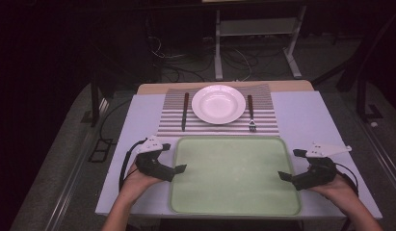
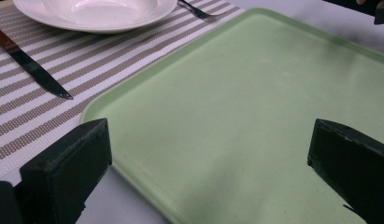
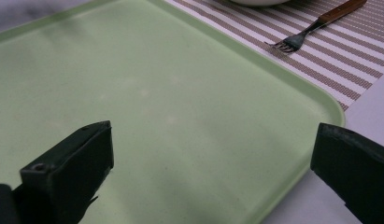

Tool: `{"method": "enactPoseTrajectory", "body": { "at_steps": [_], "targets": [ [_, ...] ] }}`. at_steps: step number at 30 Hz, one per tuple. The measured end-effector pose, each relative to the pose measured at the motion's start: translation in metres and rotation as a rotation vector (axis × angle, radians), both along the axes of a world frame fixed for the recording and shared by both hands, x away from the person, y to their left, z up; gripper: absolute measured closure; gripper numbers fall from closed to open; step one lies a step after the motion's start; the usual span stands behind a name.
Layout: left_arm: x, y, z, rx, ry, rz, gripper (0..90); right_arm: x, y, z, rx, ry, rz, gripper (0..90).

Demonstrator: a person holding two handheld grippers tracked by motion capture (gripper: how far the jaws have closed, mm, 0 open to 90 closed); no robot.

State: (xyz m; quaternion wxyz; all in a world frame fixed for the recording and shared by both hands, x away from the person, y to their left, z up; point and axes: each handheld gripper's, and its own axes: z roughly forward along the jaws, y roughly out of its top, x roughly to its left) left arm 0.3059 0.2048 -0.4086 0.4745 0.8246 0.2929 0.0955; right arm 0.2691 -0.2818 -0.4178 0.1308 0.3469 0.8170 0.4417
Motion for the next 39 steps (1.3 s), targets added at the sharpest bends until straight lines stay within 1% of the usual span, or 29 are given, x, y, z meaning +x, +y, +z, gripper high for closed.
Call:
{"method": "enactPoseTrajectory", "body": {
  "at_steps": [2,5,14,17,18,22,26,32,39],
  "targets": [
    [0.0,0.0,0.0,-0.002,0.002,0.004,0.0,0.001,0.0,-0.001,-0.001,-0.002,-0.004,0.0],
    [0.001,0.0,0.001,-0.005,-0.006,0.014,0.0,0.001,-0.001,-0.001,0.008,0.001,-0.003,0.0],
    [0.005,0.004,0.001,-0.011,-0.015,0.037,0.0,0.004,0.001,-0.003,0.012,0.011,0.015,0.0],
    [0.009,0.005,0.0,-0.016,-0.014,0.043,0.0,0.005,0.001,-0.003,0.019,0.007,0.014,0.0],
    [0.011,0.005,0.0,-0.023,-0.013,0.046,0.0,0.005,0.001,-0.003,0.015,0.01,0.012,0.0],
    [0.015,0.003,0.0,-0.024,-0.015,0.052,0.0,0.006,0.001,-0.003,0.017,-0.001,0.008,0.0],
    [0.019,0.001,0.0,-0.032,-0.016,0.056,0.0,0.005,0.001,-0.004,0.011,0.001,0.012,0.0],
    [0.021,-0.001,0.0,-0.021,-0.02,0.062,0.0,0.004,0.001,-0.003,0.019,-0.007,0.012,0.0],
    [0.024,-0.001,0.0,-0.024,-0.025,0.07,0.0,0.004,0.001,-0.003,0.024,-0.008,0.016,0.0]
  ]
}}
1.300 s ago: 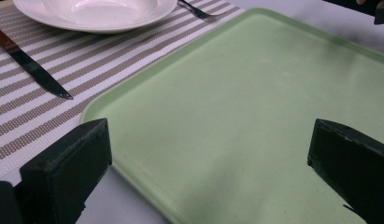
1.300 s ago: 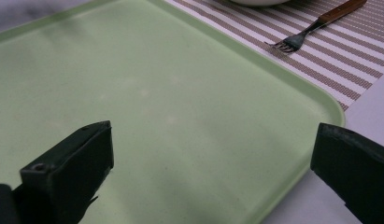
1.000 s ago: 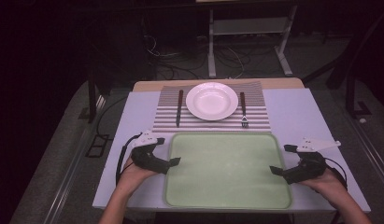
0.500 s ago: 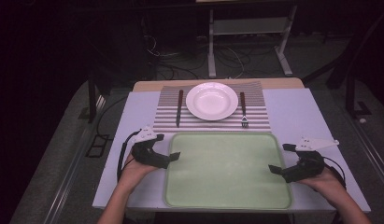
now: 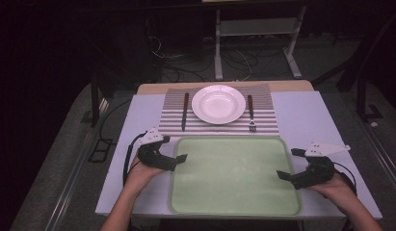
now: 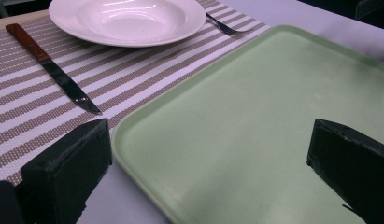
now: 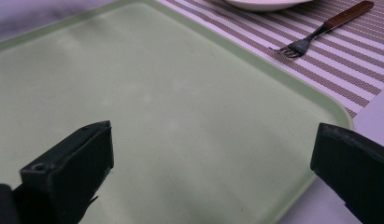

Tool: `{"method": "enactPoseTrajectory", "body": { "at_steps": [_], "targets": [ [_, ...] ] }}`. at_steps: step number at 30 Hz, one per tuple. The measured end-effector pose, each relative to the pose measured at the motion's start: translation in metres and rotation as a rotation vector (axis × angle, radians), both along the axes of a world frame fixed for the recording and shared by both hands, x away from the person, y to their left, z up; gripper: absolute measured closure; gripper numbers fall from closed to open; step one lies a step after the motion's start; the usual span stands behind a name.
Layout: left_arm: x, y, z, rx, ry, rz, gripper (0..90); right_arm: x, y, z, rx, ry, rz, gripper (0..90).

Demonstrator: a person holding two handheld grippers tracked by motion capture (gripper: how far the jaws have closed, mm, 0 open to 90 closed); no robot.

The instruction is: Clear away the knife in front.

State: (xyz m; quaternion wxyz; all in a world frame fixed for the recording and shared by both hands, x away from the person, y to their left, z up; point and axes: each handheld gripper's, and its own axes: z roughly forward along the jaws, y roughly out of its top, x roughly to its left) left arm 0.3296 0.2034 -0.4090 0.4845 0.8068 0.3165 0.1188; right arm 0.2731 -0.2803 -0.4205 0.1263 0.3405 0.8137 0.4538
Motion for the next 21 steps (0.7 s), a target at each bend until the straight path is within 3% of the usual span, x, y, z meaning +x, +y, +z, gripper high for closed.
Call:
{"method": "enactPoseTrajectory", "body": {
  "at_steps": [21],
  "targets": [
    [0.015,-0.003,-0.001,0.006,-0.008,0.026,0.0,0.0,0.0,-0.001,0.0,0.0,0.002,0.0]
  ]
}}
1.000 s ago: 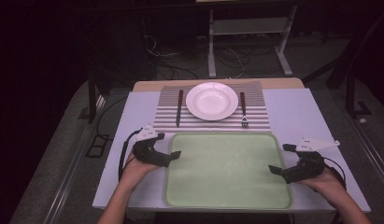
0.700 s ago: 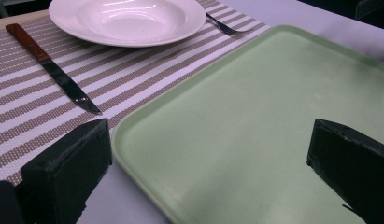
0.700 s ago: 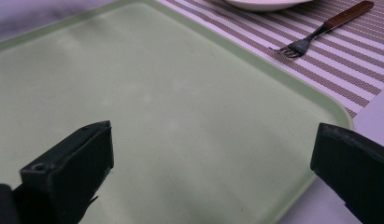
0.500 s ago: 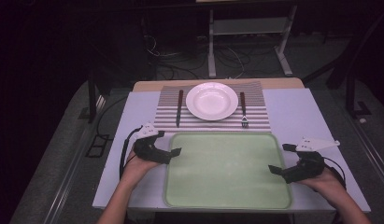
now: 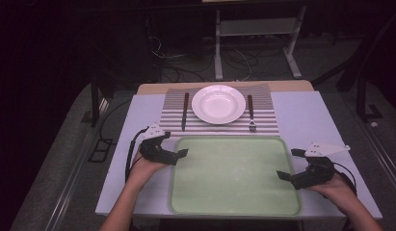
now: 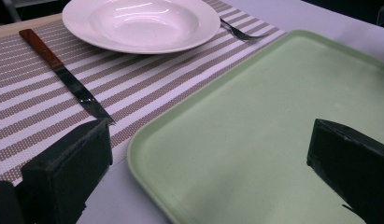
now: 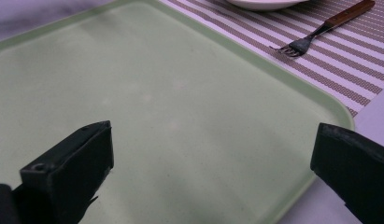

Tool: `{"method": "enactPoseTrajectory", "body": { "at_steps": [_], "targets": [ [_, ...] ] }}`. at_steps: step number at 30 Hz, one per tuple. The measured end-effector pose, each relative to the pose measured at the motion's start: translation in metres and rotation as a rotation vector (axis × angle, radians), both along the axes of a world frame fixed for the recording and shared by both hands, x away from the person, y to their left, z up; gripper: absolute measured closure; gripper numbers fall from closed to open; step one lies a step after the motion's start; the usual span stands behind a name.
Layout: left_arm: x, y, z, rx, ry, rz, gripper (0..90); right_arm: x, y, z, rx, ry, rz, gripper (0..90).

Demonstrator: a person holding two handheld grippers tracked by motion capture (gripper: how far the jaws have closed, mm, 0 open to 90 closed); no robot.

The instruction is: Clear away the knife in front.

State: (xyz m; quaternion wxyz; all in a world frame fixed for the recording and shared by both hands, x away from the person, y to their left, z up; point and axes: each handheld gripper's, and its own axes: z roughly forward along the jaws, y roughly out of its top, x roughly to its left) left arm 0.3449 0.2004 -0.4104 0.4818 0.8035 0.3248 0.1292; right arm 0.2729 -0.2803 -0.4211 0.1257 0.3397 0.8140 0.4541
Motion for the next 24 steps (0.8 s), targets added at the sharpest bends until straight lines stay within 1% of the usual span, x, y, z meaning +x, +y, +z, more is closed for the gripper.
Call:
{"method": "enactPoseTrajectory", "body": {
  "at_steps": [9,14,24],
  "targets": [
    [0.004,0.001,-0.001,0.001,0.001,0.01,0.0,0.002,0.001,-0.001,0.0,0.004,0.002,0.0],
    [0.009,0.0,0.0,-0.002,-0.004,0.02,0.0,0.002,0.001,-0.001,0.002,0.007,0.002,0.0],
    [0.016,-0.003,-0.001,0.004,-0.007,0.023,0.0,0.002,0.001,-0.001,0.004,0.008,0.003,0.0]
  ]
}}
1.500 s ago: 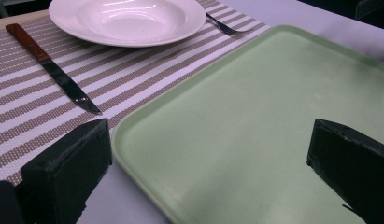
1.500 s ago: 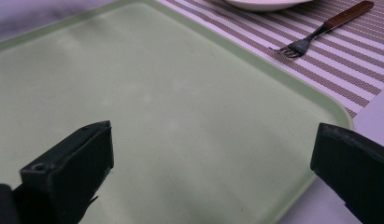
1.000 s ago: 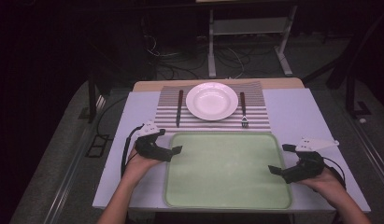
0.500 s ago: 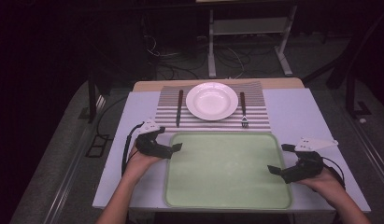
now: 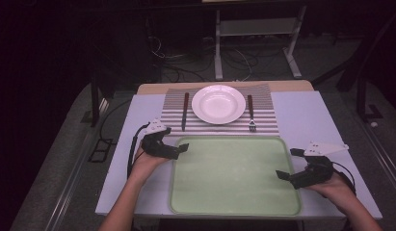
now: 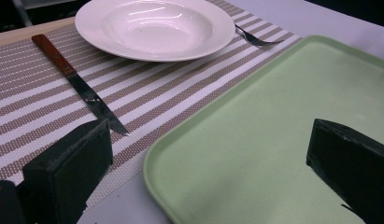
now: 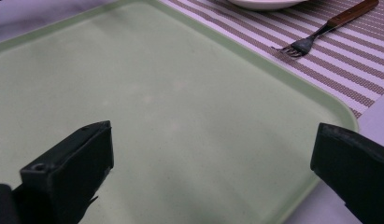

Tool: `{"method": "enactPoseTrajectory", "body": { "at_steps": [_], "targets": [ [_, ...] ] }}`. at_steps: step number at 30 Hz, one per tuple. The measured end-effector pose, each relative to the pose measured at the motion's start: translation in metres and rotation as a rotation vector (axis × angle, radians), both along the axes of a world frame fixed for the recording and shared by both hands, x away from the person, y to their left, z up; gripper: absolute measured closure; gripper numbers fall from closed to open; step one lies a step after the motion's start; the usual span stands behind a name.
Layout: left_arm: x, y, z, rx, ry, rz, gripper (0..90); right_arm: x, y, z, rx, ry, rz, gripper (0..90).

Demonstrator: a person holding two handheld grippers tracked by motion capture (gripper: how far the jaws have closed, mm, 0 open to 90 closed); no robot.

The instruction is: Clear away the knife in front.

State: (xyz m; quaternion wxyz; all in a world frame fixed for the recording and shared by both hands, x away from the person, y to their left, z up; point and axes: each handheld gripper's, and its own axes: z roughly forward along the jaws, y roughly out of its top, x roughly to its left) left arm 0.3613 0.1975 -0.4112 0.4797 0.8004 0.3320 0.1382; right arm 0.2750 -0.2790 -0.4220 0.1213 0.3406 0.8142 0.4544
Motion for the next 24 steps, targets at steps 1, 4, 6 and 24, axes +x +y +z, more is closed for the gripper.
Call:
{"method": "enactPoseTrajectory", "body": {
  "at_steps": [1,4,6,24],
  "targets": [
    [0.001,0.0,0.0,0.001,-0.001,0.001,0.0,0.0,0.0,0.0,0.0,0.001,0.0,0.0],
    [0.003,-0.001,0.001,-0.002,-0.002,0.003,0.0,0.0,0.0,0.0,0.002,0.0,0.0,0.0],
    [0.005,-0.002,0.001,-0.001,-0.006,0.004,0.0,0.0,0.0,0.0,0.003,0.0,0.0,0.0],
    [0.019,-0.005,0.001,0.004,-0.009,0.023,0.0,0.0,0.0,0.0,0.003,0.002,-0.004,0.0]
  ]
}}
